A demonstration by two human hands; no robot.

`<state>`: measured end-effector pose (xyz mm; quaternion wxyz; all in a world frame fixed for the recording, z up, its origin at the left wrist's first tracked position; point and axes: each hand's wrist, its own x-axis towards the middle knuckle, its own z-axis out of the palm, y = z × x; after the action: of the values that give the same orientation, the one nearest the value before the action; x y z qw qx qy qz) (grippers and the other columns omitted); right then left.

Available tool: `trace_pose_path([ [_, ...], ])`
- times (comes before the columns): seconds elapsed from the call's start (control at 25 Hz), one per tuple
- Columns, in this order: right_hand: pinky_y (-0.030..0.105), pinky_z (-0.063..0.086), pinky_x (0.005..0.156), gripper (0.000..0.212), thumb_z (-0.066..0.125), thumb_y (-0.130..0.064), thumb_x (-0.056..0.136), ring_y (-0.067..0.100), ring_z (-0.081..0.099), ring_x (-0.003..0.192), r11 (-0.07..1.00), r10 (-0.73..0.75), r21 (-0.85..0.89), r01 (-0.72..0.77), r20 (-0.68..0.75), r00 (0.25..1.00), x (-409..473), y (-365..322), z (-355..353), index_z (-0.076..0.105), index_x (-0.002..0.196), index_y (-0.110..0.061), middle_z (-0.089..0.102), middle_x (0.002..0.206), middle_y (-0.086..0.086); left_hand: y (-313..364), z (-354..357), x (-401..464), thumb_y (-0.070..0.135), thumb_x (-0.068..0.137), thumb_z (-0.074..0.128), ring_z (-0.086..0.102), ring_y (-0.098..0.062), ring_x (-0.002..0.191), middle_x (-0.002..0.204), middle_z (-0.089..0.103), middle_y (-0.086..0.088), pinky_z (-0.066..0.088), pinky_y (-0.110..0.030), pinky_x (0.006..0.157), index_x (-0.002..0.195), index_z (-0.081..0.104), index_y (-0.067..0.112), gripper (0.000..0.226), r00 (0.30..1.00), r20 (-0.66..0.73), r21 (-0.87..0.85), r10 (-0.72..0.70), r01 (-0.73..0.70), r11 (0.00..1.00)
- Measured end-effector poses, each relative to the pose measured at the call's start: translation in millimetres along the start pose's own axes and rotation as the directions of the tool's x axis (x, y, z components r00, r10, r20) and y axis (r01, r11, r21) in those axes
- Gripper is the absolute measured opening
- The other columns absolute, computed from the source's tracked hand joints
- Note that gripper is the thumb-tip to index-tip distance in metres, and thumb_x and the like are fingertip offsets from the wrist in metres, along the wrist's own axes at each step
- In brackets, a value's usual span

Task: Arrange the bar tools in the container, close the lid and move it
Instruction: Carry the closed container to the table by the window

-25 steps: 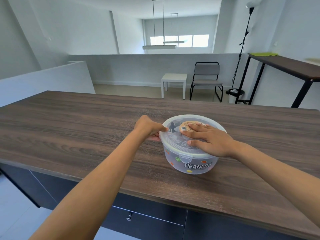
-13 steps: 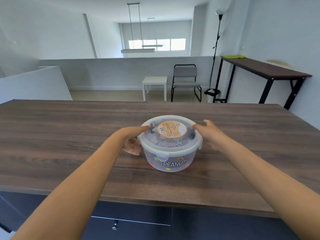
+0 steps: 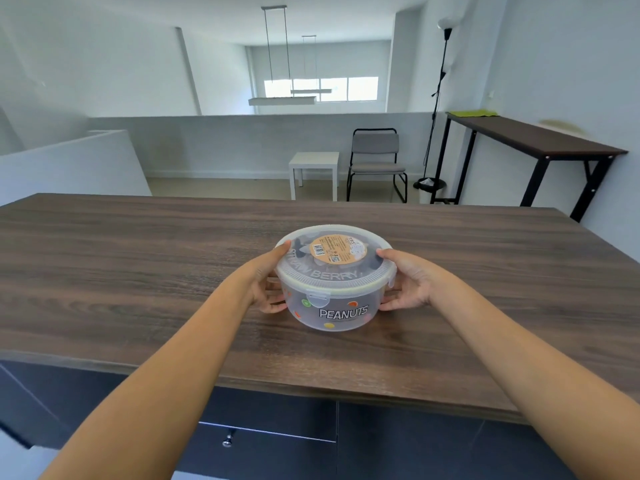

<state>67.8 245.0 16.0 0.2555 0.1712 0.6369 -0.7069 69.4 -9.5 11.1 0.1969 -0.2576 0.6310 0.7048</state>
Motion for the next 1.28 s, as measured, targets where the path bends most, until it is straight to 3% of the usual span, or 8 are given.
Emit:
trace_pose_path([
  [0.12, 0.055, 0.038, 0.102, 0.033, 0.056, -0.037, 0.087, 0.033, 0.055, 0.106, 1.0, -0.024, 0.002, 0.024, 0.016, 1.0, 9, -7, -2, 0.052, 0.114, -0.019, 0.063, 0.097, 0.015, 4, -1, -9, 0.061, 0.064, 0.071, 0.056, -0.033, 0.102, 0.112, 0.057, -0.012, 0.045, -0.055, 0.093, 0.103, 0.056, 0.01, 0.066, 1.0, 0.01, -0.038, 0.025, -0.025, 0.999],
  [0.2, 0.064, 0.034, 0.102, 0.035, 0.056, -0.039, 0.086, 0.038, 0.051, 0.115, 1.0, -0.018, 0.016, 0.016, 0.066, 0.998, 16, -16, 5, 0.051, 0.116, -0.02, 0.059, 0.105, 0.017, 6, -9, -16, 0.057, 0.069, 0.069, 0.048, -0.042, 0.116, 0.122, 0.05, -0.017, 0.043, -0.067, 0.09, 0.105, 0.054, 0.008, 0.062, 0.997, 0.063, -0.102, 0.037, -0.03, 0.994],
  [0.24, 0.067, 0.039, 0.095, 0.035, 0.057, -0.04, 0.086, 0.04, 0.052, 0.112, 1.0, -0.014, 0.021, 0.012, 0.109, 0.994, 20, -22, 10, 0.051, 0.114, -0.021, 0.056, 0.108, 0.019, 7, -16, -21, 0.055, 0.071, 0.069, 0.045, -0.046, 0.12, 0.126, 0.047, -0.02, 0.045, -0.069, 0.083, 0.105, 0.053, 0.007, 0.061, 0.996, 0.085, -0.158, 0.036, -0.022, 0.987],
  [0.36, 0.055, 0.054, 0.068, 0.036, 0.058, -0.046, 0.083, 0.038, 0.058, 0.099, 0.999, 0.04, -0.033, -0.033, 0.239, 0.97, 30, -36, 37, 0.053, 0.109, -0.022, 0.054, 0.115, 0.019, 5, -43, -35, 0.052, 0.071, 0.07, 0.047, -0.046, 0.117, 0.126, 0.046, -0.024, 0.05, -0.065, 0.074, 0.109, 0.051, 0.005, 0.063, 0.994, 0.077, -0.294, 0.076, -0.05, 0.954],
  [0.48, 0.05, 0.054, 0.069, 0.032, 0.059, -0.048, 0.081, 0.036, 0.056, 0.103, 0.999, 0.009, -0.047, 0.006, 0.322, 0.947, 39, -43, 57, 0.056, 0.103, -0.025, 0.057, 0.114, 0.015, 3, -61, -54, 0.05, 0.063, 0.077, 0.057, -0.043, 0.106, 0.12, 0.051, -0.027, 0.052, -0.06, 0.081, 0.114, 0.05, 0.007, 0.072, 0.999, 0.021, -0.333, 0.047, -0.038, 0.942],
  [0.64, 0.051, 0.052, 0.067, 0.045, 0.066, -0.047, 0.073, 0.037, 0.055, 0.103, 0.988, 0.075, -0.151, -0.011, 0.424, 0.902, 37, -41, 136, 0.052, 0.111, -0.027, 0.052, 0.117, 0.021, -16, -122, -101, 0.046, 0.045, 0.086, 0.063, -0.037, 0.104, 0.121, 0.059, -0.022, 0.054, -0.054, 0.085, 0.125, 0.04, -0.008, 0.107, 0.985, -0.17, -0.421, 0.021, -0.092, 0.902],
  [0.96, 0.05, 0.053, 0.062, 0.06, 0.071, -0.042, 0.068, 0.039, 0.056, 0.1, 0.941, 0.245, -0.339, -0.011, 0.658, 0.712, -19, 29, 343, 0.048, 0.121, -0.027, 0.051, 0.12, 0.024, -108, -260, -251, 0.04, 0.038, 0.088, 0.066, -0.038, 0.096, 0.113, 0.062, -0.024, 0.059, -0.051, 0.067, 0.123, 0.044, -0.009, 0.108, 0.872, -0.49, -0.525, -0.007, -0.288, 0.801],
  [1.28, 0.054, 0.052, 0.078, 0.064, 0.074, -0.04, 0.065, 0.039, 0.055, 0.109, 0.856, 0.445, -0.511, 0.07, 0.8, 0.403, -137, 163, 536, 0.05, 0.123, -0.028, 0.048, 0.126, 0.02, -244, -352, -429, 0.039, 0.048, 0.085, 0.065, -0.035, 0.096, 0.107, 0.061, -0.02, 0.055, -0.052, 0.08, 0.125, 0.04, -0.009, 0.102, 0.637, -0.75, -0.583, -0.177, -0.512, 0.631],
])
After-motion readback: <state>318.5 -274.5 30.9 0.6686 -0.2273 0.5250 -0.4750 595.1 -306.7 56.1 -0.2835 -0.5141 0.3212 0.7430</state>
